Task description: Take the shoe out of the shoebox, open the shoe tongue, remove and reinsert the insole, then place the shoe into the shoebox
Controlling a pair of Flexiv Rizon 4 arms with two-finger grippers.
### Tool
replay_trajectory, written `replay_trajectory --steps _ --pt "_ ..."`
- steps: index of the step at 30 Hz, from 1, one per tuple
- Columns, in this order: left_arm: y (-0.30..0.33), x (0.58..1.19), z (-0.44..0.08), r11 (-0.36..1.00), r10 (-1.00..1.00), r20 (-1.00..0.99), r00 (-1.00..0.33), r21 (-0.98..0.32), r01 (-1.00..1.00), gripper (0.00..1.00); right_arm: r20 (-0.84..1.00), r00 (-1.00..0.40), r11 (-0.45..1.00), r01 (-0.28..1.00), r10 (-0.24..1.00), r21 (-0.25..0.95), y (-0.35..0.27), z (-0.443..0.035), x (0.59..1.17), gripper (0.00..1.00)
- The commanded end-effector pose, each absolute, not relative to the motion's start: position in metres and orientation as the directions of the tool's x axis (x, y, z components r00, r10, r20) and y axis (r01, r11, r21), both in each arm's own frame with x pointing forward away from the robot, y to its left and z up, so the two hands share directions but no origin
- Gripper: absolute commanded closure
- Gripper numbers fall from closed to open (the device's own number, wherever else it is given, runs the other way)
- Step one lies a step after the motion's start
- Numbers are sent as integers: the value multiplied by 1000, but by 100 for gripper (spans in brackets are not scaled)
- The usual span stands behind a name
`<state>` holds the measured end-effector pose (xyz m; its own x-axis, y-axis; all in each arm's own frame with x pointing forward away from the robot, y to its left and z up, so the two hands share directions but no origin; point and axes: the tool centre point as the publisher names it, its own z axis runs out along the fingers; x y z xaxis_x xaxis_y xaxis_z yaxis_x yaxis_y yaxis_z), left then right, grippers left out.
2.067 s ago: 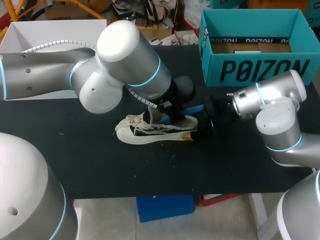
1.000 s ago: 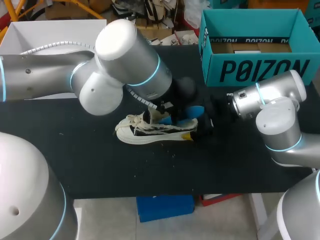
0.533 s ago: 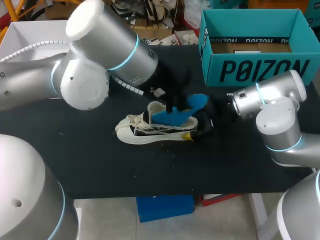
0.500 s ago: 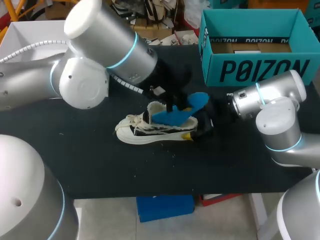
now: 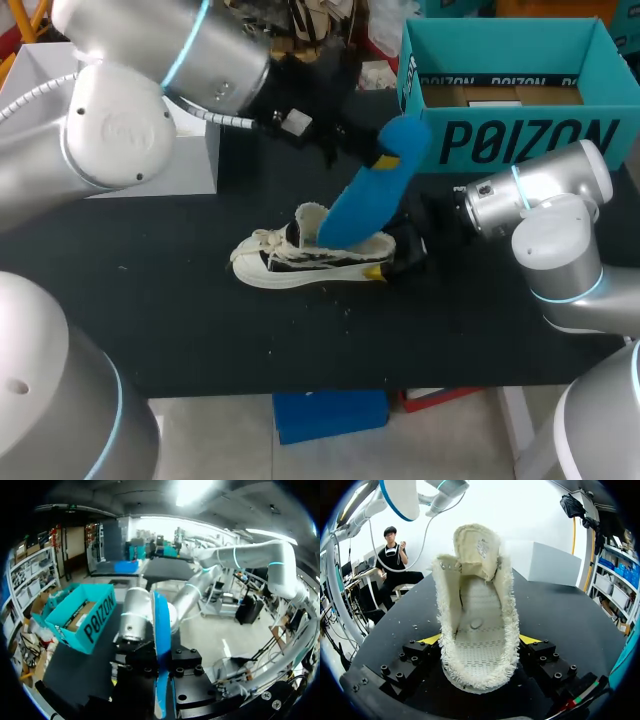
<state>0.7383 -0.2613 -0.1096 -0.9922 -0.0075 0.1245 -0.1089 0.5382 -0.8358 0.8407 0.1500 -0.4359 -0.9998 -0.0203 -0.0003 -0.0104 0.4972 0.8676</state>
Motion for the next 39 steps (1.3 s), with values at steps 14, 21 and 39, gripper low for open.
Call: replay_trajectory --steps 14,21,39 --pt "-234 739 -97 510 26 168 -985 -850 -132 100 0 -1000 498 -9 -19 867 150 -442 841 100" --pt "-234 739 -97 510 26 168 -985 -850 -132 100 0 -1000 498 -9 -19 867 150 -442 841 100" --pt "-215 745 -53 186 -55 377 -924 -906 -381 100 0 -1000 498 -9 -19 867 150 -442 841 100"
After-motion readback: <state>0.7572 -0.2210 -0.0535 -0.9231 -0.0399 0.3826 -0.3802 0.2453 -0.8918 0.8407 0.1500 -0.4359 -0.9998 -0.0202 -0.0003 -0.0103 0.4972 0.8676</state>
